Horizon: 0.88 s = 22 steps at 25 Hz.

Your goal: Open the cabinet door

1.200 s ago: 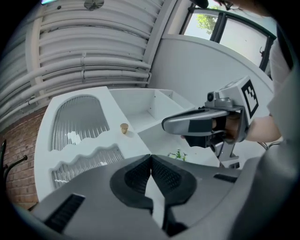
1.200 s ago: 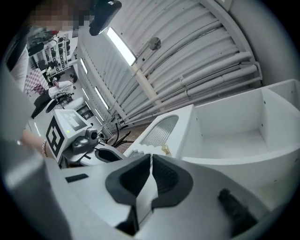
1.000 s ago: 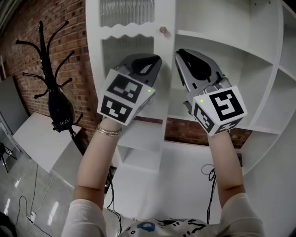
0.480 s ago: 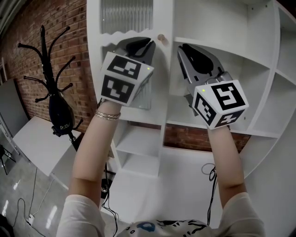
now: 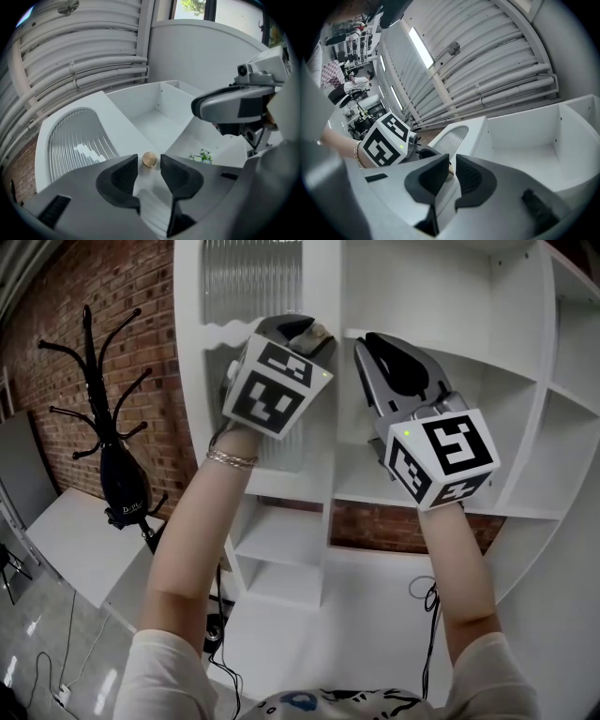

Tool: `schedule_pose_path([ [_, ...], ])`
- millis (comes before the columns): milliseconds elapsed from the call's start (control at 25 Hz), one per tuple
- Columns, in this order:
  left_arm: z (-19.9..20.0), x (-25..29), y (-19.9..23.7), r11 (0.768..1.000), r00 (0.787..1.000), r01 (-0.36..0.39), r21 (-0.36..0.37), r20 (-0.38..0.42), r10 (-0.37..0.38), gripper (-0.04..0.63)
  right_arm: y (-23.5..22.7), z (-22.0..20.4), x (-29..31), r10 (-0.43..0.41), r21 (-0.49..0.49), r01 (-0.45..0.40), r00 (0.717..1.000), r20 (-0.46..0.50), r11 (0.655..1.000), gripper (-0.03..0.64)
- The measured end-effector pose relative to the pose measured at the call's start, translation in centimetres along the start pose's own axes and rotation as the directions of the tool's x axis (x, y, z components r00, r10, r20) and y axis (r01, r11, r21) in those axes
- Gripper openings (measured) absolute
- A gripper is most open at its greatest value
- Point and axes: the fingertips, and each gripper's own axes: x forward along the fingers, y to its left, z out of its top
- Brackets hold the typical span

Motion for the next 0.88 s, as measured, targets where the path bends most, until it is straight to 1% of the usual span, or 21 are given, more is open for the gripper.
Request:
schedule_pose_path([
  [120,0.1,0.4,0.0,1.0,1.0,-0.008,-0.011,-0.008,0.008,0.14,0.1,-0.1,-0.3,0.008,-0.011,-0.008,1.0,-0.01,1.0,0.031],
  [240,0.6,0.7,0.1,0.999,1.0,-0.03,-0.014,-0.003,0.03,0.132,0.1,-1.0,0.1,0.025,-0.059,-0.028,0.998,-0.054,0.998,0.031],
  [280,0.6,0.7,0.2,0.999,0.999,-0.04,-0.009,-0.002,0.04,0.107,0.1,-1.5,0.3,0.026,-0.072,-0.031,0.997,-0.074,0.997,0.031],
  [360,0.5,0.7,0.2,0.999,0.999,-0.048,-0.016,0.003,0.048,0.097,-0.2,-2.2,0.4,0.021,-0.073,-0.028,0.995,-0.095,0.997,0.031],
  [520,0.9,-0.1,0.2,0.998,0.999,-0.033,-0.06,0.035,0.035,0.094,-0.6,-2.1,-0.1,0.012,-0.055,-0.016,0.996,-0.083,0.998,0.031],
  [720,1.6,-2.0,0.2,0.997,0.996,-0.003,-0.082,0.088,0.01,0.094,1.1,-1.9,0.1,0.067,-0.033,-0.07,0.994,-0.09,0.997,0.031],
  [800,2.1,-2.6,0.2,0.996,0.994,0.015,-0.089,0.108,-0.005,0.094,1.9,-1.7,0.3,0.078,-0.052,-0.083,0.993,-0.088,0.995,0.031],
  [880,2.3,-3.2,0.2,0.996,0.994,0.026,-0.087,0.108,-0.017,0.094,2.5,-1.4,0.6,0.081,-0.083,-0.089,0.992,-0.092,0.993,0.031],
])
